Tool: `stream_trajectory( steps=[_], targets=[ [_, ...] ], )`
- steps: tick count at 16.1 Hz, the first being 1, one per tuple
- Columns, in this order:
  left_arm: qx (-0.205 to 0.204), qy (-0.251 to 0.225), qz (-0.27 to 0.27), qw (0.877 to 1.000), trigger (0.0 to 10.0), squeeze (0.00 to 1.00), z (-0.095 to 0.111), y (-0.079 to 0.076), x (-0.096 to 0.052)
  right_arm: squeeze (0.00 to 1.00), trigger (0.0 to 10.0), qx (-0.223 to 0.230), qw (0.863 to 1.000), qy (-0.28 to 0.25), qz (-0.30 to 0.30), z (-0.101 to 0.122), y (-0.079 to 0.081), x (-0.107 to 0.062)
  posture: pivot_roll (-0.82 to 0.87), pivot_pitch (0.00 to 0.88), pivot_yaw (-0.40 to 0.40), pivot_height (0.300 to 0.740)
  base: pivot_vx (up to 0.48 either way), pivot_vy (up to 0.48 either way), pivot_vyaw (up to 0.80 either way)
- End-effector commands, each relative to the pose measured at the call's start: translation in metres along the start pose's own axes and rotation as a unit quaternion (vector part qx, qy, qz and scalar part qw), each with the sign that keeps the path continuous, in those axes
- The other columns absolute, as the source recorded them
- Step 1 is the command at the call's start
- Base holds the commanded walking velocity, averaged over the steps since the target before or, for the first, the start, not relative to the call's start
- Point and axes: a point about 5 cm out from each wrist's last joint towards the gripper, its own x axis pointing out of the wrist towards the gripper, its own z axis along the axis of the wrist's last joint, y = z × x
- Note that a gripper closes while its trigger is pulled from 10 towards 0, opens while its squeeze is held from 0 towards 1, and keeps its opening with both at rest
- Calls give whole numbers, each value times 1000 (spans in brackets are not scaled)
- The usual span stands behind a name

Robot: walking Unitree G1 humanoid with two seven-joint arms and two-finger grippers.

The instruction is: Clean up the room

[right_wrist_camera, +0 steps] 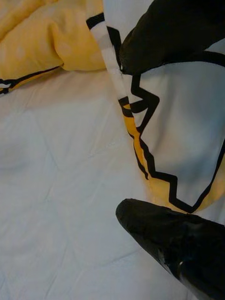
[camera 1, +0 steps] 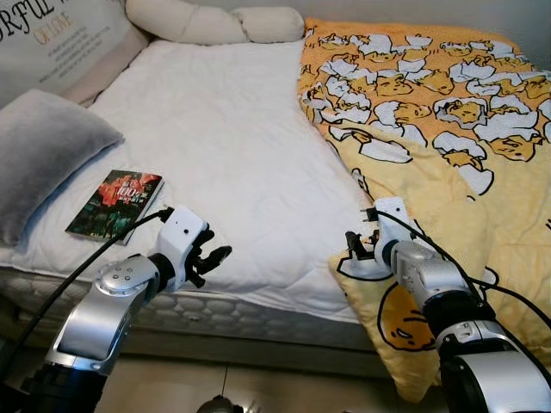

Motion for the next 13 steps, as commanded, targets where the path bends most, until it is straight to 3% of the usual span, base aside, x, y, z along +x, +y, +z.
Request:
stream_trajectory(
  steps=[1, 13],
  targets=[
    [8, -5, -4, 1000, 10000, 1000, 6, 1, -1, 1000, 10000, -10, 1000, -8, -3, 5, -1, 0, 80, 0, 34, 740, 0, 0, 0],
    [8, -5, -4, 1000, 10000, 1000, 6, 1, -1, 1000, 10000, -10, 1000, -8, -3, 5, -1, 0, 80, 0, 34, 740, 0, 0, 0]
  ],
)
